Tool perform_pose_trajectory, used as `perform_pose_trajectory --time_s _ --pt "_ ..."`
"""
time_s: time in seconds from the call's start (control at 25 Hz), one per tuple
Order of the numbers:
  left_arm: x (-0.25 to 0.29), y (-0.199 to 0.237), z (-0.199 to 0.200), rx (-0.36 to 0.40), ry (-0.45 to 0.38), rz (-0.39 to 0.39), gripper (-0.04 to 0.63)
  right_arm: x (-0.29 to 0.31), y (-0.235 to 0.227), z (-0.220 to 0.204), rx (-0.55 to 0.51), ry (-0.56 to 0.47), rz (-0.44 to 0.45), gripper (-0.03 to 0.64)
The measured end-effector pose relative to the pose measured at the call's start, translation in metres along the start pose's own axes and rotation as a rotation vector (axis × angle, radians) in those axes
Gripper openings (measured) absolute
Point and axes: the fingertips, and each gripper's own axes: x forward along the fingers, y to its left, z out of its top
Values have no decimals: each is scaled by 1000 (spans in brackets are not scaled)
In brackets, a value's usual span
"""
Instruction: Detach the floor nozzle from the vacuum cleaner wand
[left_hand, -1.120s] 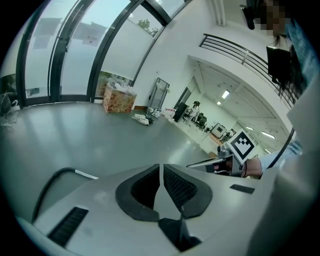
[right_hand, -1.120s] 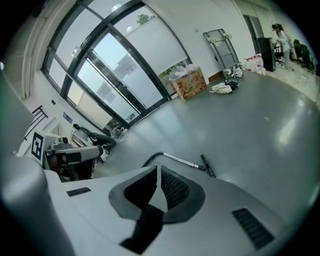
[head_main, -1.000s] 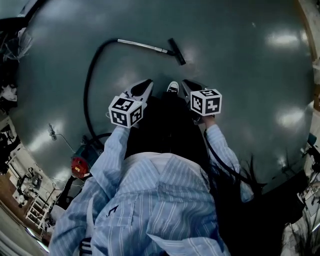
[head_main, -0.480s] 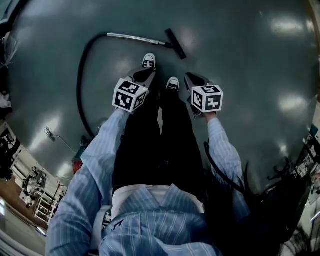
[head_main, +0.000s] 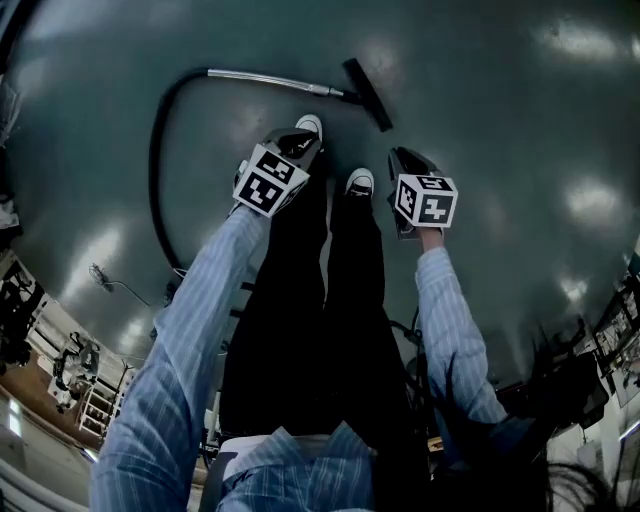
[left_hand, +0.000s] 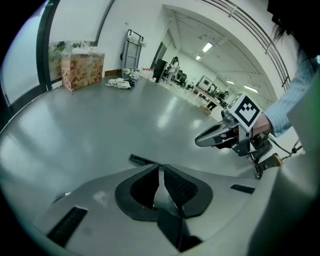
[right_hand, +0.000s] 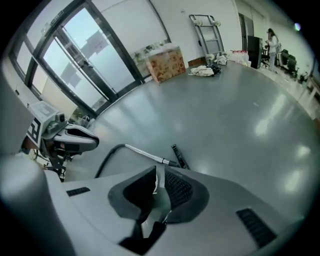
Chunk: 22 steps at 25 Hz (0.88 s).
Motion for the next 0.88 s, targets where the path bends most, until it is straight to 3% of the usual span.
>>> perform_pose_trajectory --time_s 0.24,0.52,0.72,0.88 --pt "58 41 -26 66 78 -22 88 78 -30 -16 -37 62 0 159" --pt "147 106 -80 218 252 -16 130 172 -71 -35 -295 161 -72 238" --pt "195 134 -122 357 380 -41 174 224 -95 -48 -366 207 -94 249" --pt "235 154 -147 454 425 -35 206 271 -117 -69 -388 233 -100 250"
